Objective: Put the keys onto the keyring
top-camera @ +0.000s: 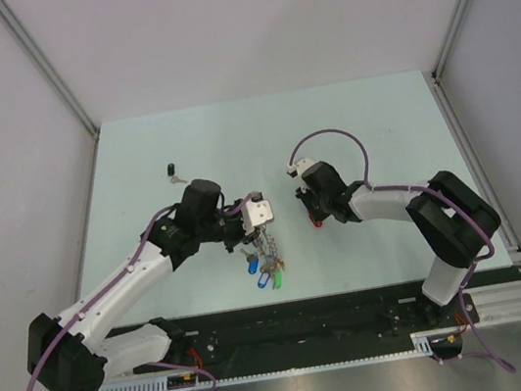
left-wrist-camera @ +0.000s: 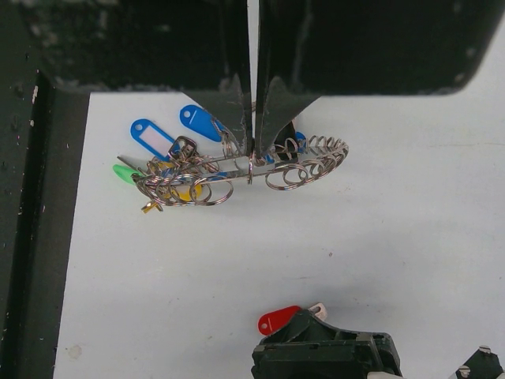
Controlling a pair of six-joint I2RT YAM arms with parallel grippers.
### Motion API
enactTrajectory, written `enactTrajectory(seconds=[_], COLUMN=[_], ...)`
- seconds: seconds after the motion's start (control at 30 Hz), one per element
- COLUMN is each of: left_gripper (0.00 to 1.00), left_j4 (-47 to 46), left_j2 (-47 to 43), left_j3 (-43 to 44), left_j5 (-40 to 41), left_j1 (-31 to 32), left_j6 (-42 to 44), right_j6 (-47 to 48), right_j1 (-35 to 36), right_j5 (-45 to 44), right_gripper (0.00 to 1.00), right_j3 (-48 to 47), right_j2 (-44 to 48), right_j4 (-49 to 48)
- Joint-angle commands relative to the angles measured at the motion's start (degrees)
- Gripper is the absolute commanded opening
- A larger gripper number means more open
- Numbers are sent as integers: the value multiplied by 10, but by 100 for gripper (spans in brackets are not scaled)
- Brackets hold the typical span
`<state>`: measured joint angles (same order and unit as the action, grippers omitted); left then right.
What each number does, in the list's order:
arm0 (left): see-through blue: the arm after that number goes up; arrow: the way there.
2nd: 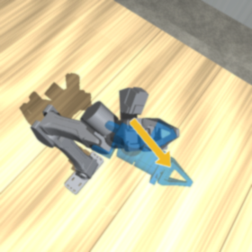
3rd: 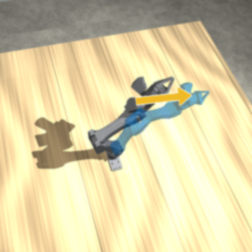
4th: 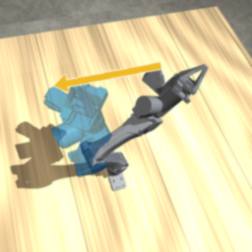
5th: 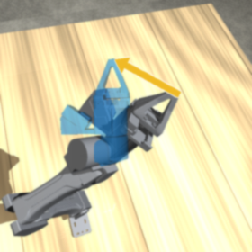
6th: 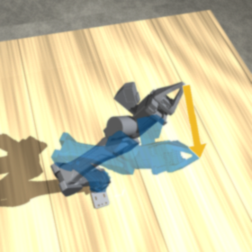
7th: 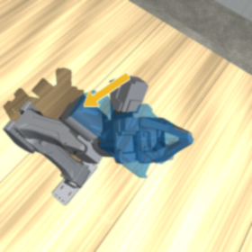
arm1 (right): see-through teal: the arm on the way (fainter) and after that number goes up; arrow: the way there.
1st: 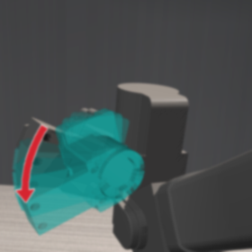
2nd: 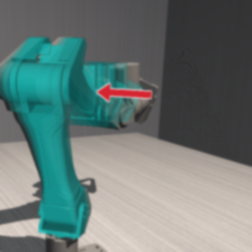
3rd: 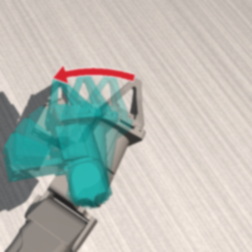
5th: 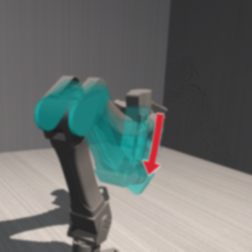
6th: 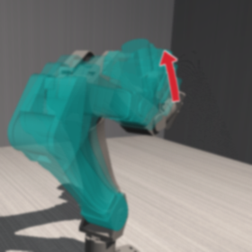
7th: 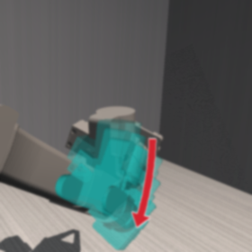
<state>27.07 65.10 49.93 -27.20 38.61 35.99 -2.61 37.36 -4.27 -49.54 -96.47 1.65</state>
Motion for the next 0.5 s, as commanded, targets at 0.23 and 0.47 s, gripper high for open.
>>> enactTrajectory(seconds=[0.23,0.47], left_gripper=[0,1], left_j4=[-19,-22], left_j2=[-16,-21], left_j3=[-2,-4], left_j5=[-11,-18], left_j1=[-3,-3], left_j6=[0,0], right_j6=[-5,24], right_j1=[5,11], right_j5=[-14,9], right_gripper=[2,0], right_j3=[12,20], right_j2=[22,93], right_j4=[-10,2])
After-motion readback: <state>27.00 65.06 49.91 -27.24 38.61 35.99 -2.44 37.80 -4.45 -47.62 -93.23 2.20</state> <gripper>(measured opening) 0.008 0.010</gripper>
